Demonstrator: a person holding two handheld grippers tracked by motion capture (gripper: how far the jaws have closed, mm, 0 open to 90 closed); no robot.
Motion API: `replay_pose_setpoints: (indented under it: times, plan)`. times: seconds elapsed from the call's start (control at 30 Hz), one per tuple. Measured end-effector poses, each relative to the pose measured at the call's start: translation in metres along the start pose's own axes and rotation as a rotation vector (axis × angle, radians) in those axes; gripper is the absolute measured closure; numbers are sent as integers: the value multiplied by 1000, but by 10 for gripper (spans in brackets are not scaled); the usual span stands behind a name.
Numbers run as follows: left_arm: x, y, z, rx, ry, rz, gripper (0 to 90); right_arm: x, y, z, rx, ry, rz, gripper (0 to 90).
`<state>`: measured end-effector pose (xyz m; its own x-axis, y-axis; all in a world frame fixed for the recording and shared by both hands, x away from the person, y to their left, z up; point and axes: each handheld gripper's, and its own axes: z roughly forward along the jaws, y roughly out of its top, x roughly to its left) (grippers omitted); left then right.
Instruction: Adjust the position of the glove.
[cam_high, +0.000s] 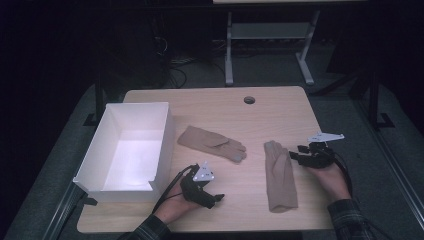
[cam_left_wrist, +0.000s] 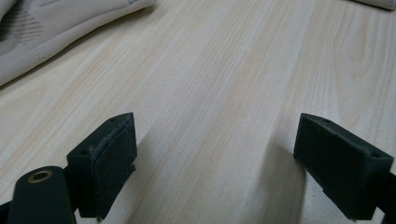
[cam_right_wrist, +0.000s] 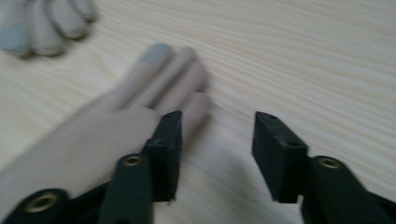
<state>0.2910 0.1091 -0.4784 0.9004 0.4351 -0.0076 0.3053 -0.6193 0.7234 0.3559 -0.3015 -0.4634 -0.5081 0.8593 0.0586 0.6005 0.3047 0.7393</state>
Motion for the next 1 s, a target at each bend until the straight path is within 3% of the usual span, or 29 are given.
replay_pose_setpoints:
  times: [0.07,0.27,0.4,0.6,0.7,0.83,0.97,1.0]
  plan:
    - [0,0,0,0,0,0,125,-10,-5,2,0,-61,21,389]
    - [0,0,0,2,0,1,124,-18,-11,7,20,-119,49,250]
    - [0,1,0,4,-2,1,125,-24,-14,12,14,-125,76,169]
    - [1,9,0,54,4,-17,173,-23,-14,13,15,-127,80,168]
    - [7,18,1,53,-8,-51,312,-23,-14,13,16,-129,79,166]
    - [12,26,1,56,-5,-53,480,-23,-14,13,16,-128,79,166]
    - [21,37,3,46,1,-81,736,-23,-14,13,16,-128,79,166]
    - [26,44,5,47,13,-87,863,-23,-14,13,16,-128,79,166]
